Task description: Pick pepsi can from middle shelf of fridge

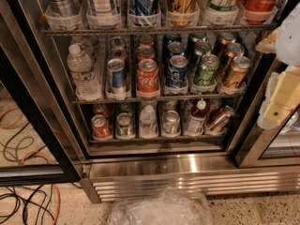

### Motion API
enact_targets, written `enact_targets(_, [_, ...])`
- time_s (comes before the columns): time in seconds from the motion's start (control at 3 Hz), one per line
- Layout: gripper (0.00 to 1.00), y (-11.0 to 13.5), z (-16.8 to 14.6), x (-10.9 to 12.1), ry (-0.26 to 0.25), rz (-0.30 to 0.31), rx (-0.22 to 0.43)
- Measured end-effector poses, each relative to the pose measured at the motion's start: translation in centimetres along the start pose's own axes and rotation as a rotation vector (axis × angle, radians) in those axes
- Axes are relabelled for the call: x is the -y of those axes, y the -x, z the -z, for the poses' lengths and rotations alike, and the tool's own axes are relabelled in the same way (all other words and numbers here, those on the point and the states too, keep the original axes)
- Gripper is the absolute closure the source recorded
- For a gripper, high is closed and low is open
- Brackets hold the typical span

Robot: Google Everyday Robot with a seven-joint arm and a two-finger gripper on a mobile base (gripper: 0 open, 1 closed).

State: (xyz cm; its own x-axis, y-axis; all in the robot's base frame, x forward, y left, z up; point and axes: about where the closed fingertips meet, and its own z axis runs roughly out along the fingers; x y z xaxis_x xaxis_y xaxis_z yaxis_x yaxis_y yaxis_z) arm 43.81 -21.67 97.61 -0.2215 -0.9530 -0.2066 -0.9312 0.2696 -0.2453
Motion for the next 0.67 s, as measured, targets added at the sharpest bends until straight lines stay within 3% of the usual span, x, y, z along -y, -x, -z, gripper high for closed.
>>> enact_targets(0.33, [0.0, 0.0, 0.0, 0.0, 0.0, 0.0, 0.0])
enact_targets(0.67, [0.0, 0.0, -1.5, 0.2, -0.025, -0.088, 0.05])
